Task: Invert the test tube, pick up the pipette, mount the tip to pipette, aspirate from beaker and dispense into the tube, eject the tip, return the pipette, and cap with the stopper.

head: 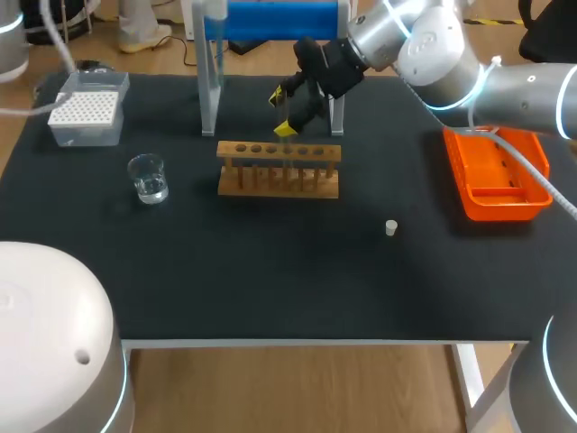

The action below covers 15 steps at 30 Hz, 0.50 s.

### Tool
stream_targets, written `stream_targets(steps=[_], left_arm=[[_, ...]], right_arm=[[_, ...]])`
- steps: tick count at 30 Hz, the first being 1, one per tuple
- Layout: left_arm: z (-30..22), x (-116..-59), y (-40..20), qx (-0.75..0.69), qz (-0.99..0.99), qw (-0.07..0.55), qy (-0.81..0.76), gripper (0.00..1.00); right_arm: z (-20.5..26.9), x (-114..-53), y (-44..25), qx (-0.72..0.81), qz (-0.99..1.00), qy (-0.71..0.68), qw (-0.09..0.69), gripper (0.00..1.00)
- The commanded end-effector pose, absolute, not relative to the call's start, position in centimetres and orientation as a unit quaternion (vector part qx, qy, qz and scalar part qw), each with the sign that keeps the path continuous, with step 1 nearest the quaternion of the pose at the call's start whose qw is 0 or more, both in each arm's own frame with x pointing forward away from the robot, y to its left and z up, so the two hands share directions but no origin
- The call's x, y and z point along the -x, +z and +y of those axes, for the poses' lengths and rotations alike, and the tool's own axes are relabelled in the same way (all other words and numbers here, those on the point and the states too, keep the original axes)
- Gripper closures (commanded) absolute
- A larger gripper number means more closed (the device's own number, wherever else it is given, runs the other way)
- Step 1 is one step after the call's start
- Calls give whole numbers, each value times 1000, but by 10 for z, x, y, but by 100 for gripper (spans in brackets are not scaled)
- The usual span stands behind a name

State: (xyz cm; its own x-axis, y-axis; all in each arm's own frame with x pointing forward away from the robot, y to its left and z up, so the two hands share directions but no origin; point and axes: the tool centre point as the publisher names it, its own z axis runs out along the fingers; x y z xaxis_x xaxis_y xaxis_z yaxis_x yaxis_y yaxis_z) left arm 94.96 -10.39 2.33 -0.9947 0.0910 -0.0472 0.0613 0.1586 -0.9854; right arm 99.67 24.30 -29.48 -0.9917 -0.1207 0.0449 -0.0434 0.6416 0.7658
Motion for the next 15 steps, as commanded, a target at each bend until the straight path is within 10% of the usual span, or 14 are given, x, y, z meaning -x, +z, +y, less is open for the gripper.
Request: stream_targets(steps=[1, 15], left_arm=[[-126, -972, 30, 68, -762, 32, 643, 100], [-173, -992, 34, 91, -752, 62, 651, 100]], right_arm=[[242, -997, -293, -45, -906, -419, 47, 0], [242, -997, -293, -45, -906, -419, 47, 0]])
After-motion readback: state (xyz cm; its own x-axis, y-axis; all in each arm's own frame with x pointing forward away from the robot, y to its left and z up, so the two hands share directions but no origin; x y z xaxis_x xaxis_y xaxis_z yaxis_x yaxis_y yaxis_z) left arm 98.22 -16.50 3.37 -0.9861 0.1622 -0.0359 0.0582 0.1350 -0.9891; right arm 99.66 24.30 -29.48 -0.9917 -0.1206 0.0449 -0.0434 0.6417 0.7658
